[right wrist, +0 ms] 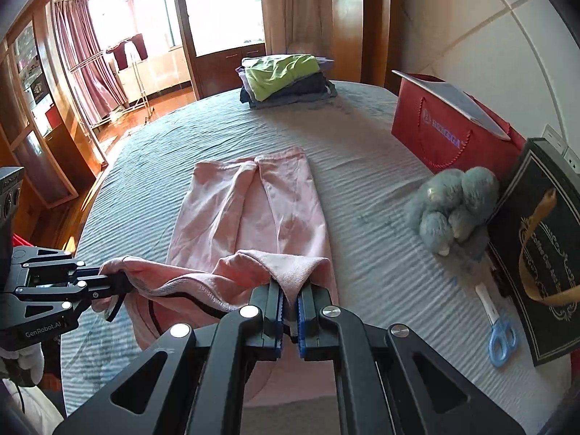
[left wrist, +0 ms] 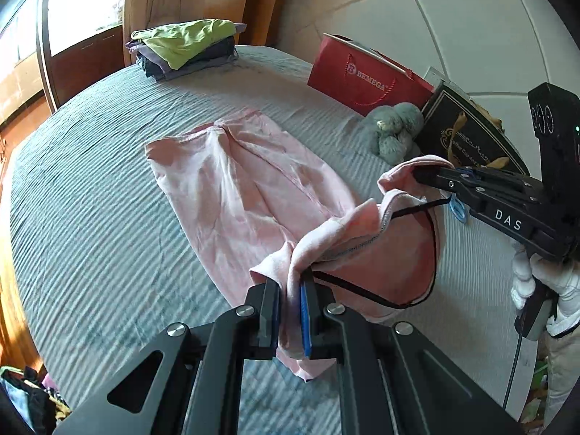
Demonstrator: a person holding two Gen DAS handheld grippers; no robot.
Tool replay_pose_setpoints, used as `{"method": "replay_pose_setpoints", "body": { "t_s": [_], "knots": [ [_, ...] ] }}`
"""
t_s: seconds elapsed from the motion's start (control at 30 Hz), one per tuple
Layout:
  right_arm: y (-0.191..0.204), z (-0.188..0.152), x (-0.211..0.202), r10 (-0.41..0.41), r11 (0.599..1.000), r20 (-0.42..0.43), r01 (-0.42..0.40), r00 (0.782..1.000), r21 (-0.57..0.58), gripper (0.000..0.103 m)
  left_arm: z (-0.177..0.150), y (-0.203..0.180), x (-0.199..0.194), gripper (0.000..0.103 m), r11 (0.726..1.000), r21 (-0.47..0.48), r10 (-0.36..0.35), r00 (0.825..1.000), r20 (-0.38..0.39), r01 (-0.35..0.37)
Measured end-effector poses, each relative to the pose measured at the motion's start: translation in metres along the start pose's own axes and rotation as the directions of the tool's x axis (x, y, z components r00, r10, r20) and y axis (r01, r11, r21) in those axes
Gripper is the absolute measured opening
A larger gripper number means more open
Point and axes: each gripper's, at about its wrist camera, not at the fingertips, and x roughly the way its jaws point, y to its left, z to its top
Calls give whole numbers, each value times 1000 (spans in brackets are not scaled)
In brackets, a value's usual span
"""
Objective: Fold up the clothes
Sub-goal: 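Grasp the hem end with both grippers and fold it toward the collar, then open both grippers to release the folded shirt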
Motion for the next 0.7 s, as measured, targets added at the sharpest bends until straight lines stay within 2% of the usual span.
{"method": "replay_pose_setpoints", "body": {
  "t_s": [0.2, 0.27, 0.37, 0.4, 0.43, 0.47, 0.5, 0.57, 0.7],
  "knots": [
    [9, 98, 107, -24, 999, -67, 26, 997, 35, 5, 83, 88, 62, 7, 1000, 8, -20, 997, -71, 21],
    [9, 118, 140, -30, 999, -105, 34, 994, 41, 5, 104, 106, 81, 7, 999, 18, -27, 995, -98, 29],
    [5, 134, 177, -49, 996, -153, 60, 987, 65, 6, 119, 123, 102, 10, 999, 31, -20, 990, -139, 25],
    [2, 137, 184, -55, 994, -165, 70, 985, 83, 11, 123, 128, 108, 15, 999, 35, -18, 988, -153, 23],
    [-2, 139, 192, -61, 992, -177, 80, 982, 101, 31, 128, 134, 115, 37, 999, 39, -15, 986, -167, 22],
    [-5, 142, 199, -67, 989, -189, 90, 980, 119, 44, 129, 137, 118, 67, 998, 55, -5, 986, -167, 14],
    [-8, 144, 206, -72, 985, -201, 101, 977, 137, 62, 129, 138, 115, 75, 997, 74, 1, 988, -157, 11],
    [-12, 145, 203, -84, 982, -196, 115, 977, 151, 63, 130, 141, 109, 76, 994, 112, 10, 991, -133, 5],
    [-13, 129, 169, -99, 964, -171, 137, 980, 229, 63, 122, 137, 88, 76, 985, 175, 14, 996, -90, 2]
  ]
}}
